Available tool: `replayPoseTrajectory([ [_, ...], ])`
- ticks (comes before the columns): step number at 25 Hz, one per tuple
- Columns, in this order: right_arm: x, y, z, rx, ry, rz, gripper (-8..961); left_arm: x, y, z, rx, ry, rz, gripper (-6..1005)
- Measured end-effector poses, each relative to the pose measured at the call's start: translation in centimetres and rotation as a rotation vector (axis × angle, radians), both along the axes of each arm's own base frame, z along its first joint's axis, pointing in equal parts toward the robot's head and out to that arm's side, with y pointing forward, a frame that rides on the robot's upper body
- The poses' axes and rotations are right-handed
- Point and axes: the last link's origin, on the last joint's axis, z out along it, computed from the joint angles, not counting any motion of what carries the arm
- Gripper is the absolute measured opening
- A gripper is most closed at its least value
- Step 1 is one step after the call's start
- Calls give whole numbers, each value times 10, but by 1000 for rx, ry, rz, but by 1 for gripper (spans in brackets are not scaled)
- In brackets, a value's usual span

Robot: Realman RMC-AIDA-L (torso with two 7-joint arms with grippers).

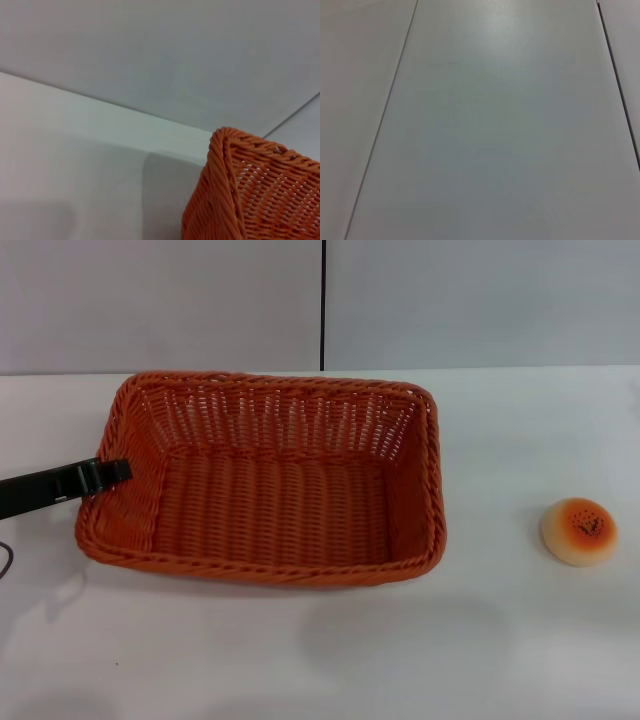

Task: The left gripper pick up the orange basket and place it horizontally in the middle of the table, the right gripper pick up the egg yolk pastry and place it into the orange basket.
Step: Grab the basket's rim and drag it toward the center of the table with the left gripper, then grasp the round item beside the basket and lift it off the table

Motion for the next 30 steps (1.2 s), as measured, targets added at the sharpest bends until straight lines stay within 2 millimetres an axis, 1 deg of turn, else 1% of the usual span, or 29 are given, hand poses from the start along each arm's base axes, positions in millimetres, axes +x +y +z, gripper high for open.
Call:
replayPoseTrajectory([
  [2,1,-1,0,0,0,-2,712,0,-1,0,-4,-1,1,172],
  [6,2,-3,-1,-2,3,-8,712,6,-1,-6,-34,-17,-19,174],
  [9,3,-4,-2,-1,4,-10,712,6,-1,-6,-34,-17,-19,175],
  [10,3,-5,-2,-1,5,-11,712,8,1,-8,-37,-58,-20,175],
  [13,3,-6,-4,-2,8,-12,712,3,0,-10,-33,-104,-22,256],
  [14,3,-7,-4,-3,10,-13,712,-4,-3,-12,-40,-121,-18,283],
  [15,3,-7,-5,-4,13,-13,712,-4,-3,-12,-40,-121,-18,310],
  [19,2,-8,-8,-7,14,-12,712,-15,-9,-13,-42,-111,-32,416],
  [21,1,-8,-10,-11,11,-8,711,-19,-10,-6,-18,-105,-47,469],
  [22,0,-7,-11,-15,9,-6,711,-19,-10,-6,-18,-105,-47,496],
  [24,-2,-7,-12,-19,8,0,711,-25,-11,6,22,-88,-74,549],
  [25,-3,-8,-13,-18,6,8,711,-28,-11,11,38,-88,-82,576],
  [26,-4,-11,-13,-14,4,18,711,-28,-11,11,38,-88,-82,605],
  [27,-4,-13,-13,-7,-1,27,711,-34,-12,21,73,-102,-106,634],
  [30,-4,-22,-13,7,-8,46,711,-40,-13,31,110,-133,-137,722],
])
